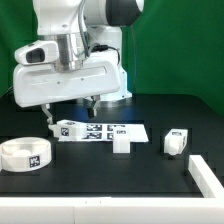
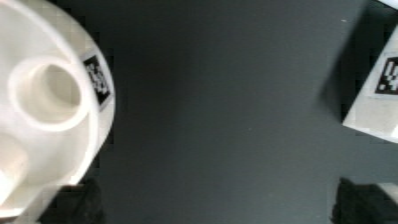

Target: Assemble stool

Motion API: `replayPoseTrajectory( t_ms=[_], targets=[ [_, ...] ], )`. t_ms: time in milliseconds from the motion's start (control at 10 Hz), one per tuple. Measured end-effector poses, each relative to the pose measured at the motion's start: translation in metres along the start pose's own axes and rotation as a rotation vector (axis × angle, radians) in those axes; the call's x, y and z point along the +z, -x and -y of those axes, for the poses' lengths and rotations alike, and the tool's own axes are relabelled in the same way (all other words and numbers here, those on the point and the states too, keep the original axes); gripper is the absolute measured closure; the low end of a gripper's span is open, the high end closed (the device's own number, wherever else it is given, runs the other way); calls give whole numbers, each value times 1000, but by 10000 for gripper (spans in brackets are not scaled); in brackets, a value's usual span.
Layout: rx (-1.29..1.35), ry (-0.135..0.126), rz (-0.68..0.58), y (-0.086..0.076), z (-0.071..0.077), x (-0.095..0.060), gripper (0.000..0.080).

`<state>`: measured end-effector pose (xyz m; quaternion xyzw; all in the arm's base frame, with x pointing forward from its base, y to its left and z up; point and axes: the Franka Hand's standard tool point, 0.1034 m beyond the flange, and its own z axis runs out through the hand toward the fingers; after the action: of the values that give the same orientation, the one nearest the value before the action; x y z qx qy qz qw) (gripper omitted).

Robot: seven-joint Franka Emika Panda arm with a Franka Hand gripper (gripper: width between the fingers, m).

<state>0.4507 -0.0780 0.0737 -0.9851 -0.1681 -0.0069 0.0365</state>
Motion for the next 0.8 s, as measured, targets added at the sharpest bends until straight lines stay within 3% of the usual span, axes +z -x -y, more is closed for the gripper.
replayPoseTrajectory(
  t_ms=[300,500,800],
  targets=[
    [-34,-2,5,2,-5,2,151],
    [-30,-10,22,11,-32,13,151],
    [-32,-16,38,11,-46,33,151]
  ],
)
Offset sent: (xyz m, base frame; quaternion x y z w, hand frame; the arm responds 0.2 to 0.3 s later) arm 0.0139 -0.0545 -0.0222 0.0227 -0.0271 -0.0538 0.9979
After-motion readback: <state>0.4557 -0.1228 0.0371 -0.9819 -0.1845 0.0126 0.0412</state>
